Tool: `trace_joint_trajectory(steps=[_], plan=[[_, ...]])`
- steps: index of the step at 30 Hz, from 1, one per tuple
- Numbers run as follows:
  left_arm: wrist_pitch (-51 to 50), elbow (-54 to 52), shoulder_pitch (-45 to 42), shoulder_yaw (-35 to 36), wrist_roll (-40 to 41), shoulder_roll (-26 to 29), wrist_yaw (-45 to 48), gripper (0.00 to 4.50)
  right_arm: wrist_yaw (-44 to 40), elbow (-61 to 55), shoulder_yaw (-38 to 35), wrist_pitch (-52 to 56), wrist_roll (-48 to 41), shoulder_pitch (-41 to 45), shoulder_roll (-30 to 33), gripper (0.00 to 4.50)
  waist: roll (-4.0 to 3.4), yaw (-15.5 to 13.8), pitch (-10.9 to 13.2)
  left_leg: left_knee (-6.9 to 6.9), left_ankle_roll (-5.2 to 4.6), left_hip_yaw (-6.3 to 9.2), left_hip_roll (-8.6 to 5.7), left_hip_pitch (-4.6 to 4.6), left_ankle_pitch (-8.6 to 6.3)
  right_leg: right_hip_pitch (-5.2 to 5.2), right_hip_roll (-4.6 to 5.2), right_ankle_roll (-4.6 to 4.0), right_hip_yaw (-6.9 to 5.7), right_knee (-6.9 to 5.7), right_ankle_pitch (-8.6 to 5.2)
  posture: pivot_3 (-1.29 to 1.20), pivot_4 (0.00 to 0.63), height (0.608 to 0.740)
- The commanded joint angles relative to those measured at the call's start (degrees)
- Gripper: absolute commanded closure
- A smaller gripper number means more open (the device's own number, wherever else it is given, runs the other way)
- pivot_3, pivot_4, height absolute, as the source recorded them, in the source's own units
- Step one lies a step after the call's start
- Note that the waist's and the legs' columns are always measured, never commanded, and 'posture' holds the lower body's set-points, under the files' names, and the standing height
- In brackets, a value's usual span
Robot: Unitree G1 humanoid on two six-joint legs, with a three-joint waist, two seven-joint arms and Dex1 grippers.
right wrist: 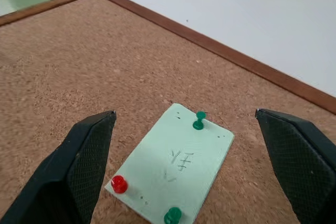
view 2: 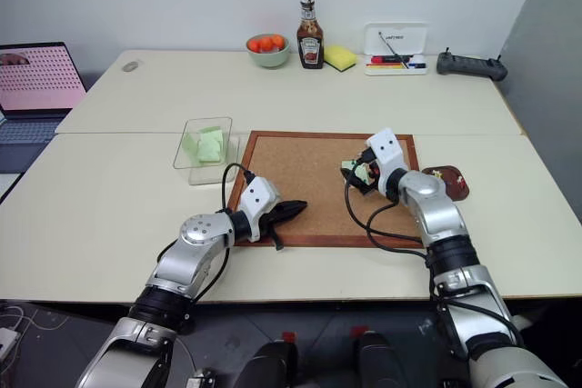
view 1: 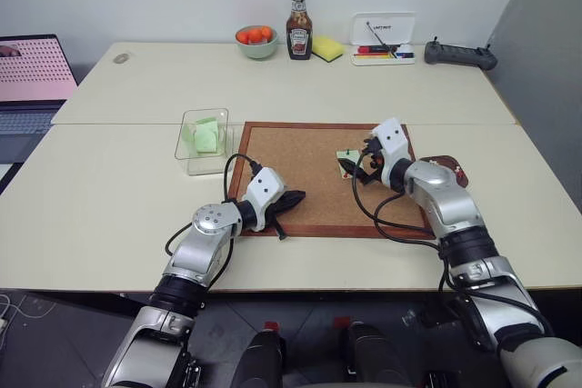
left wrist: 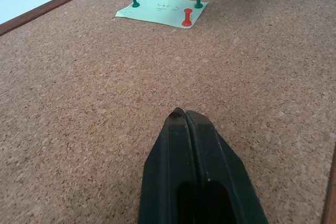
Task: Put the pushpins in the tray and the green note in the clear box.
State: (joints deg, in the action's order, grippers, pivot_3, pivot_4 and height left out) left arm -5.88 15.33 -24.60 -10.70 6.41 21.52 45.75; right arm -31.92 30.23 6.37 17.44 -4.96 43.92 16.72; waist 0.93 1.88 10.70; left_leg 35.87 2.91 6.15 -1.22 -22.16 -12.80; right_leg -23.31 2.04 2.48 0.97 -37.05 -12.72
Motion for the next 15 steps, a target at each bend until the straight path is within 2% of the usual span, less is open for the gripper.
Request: trace_joint_trajectory(steps=[1,3,15], plan=[[-1.1,-1.2,1.4,-0.9,-0.7,0.0,0.6,4.50,1.0,6.6,0.0,-4.6,2.2,4.7,-1.0,0.35,0.00,0.0,0.0,-0.01,0.00,0.01,0.00,0.00,0.00,0.00,0.00,0.00,0.00,0.00,0.00,0.00,0.150,0.740],[-1.2,-1.5,1.6,-0.9,-0.7,0.0,0.4,4.50,1.4,10.1,-0.1,-6.2,2.8,6.3,-1.7,0.57,0.00,0.0,0.0,-0.02,0.00,0.01,0.00,0.00,0.00,0.00,0.00,0.00,-0.01,0.01,0.00,0.00,0.150,0.740],[-1.7,-2.7,2.6,-0.9,-1.0,0.1,0.3,4.50,4.0,23.2,-1.2,-12.2,5.3,11.9,-4.0,3.08,-0.01,0.2,0.0,-0.05,0.00,0.01,0.00,0.01,0.00,-0.01,0.00,-0.01,0.01,0.00,0.00,0.00,0.150,0.740]])
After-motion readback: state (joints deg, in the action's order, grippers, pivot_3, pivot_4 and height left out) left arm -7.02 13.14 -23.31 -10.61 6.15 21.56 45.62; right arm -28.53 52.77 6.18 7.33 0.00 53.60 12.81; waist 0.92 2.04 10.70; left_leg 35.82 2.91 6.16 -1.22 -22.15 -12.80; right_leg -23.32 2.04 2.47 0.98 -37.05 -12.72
